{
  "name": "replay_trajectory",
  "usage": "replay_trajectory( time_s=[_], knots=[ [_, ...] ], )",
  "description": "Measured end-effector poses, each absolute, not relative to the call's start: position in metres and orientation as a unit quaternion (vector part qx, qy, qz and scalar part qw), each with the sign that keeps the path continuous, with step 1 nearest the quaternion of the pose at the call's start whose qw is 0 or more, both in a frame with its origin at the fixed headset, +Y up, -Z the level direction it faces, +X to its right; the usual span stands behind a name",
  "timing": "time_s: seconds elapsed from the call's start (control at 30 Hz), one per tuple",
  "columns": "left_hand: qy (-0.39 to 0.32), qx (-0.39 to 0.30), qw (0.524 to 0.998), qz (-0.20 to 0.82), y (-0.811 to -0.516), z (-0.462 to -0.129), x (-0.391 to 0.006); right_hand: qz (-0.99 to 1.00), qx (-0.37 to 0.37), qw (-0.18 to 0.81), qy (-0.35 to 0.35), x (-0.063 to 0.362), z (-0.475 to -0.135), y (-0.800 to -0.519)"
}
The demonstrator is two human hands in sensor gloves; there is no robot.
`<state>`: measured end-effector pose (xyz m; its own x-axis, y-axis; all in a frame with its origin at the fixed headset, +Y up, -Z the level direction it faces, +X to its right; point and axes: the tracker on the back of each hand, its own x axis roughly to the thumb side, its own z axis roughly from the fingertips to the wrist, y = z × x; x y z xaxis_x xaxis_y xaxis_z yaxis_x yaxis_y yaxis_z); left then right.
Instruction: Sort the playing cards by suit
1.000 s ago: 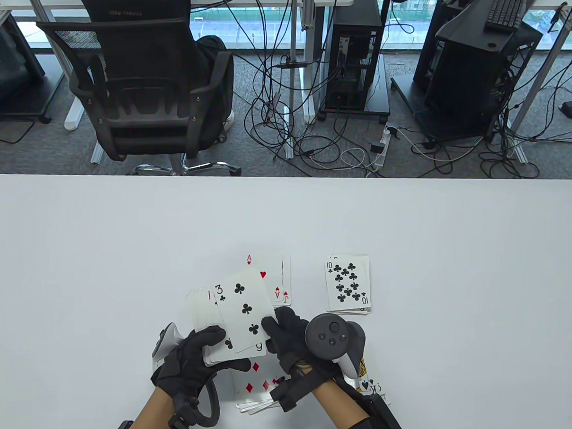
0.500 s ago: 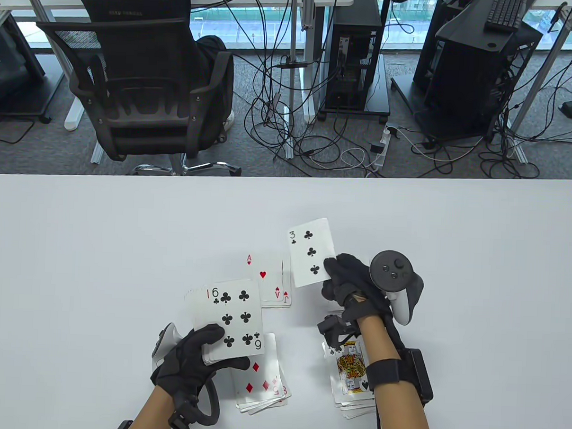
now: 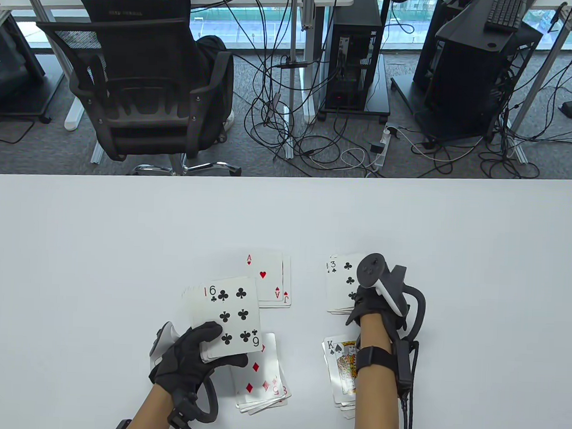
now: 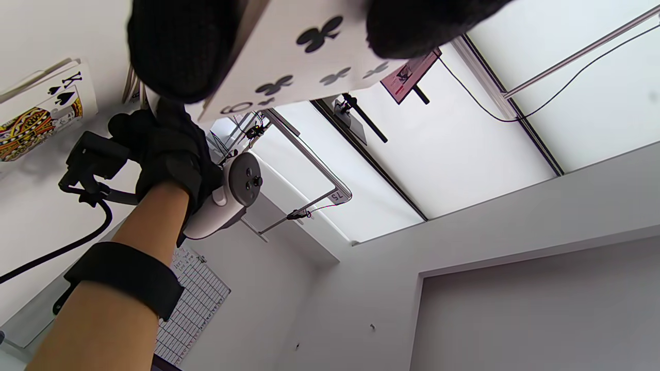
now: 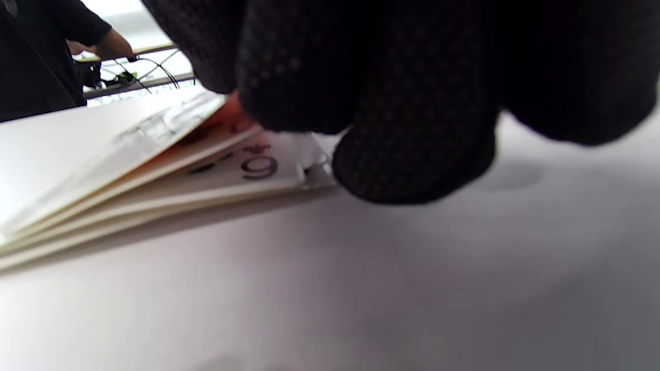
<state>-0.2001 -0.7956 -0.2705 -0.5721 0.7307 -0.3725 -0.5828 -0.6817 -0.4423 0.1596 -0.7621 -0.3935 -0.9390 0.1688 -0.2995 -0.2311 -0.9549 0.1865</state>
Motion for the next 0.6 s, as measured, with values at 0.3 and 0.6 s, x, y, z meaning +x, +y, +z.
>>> replay_trajectory(
  time_s=[0.3,0.6],
  knots=[
    [-0.136,-0.271,0.376,0.876,-0.795,-0.271,-0.201,0.979,-0.15,0.034,0.13,0.153,-0.391,-0.769],
    [-0.136,-0.273,0.373,0.876,-0.795,-0.271,-0.201,0.992,-0.098,0.045,0.067,0.138,-0.381,-0.736]
  ],
)
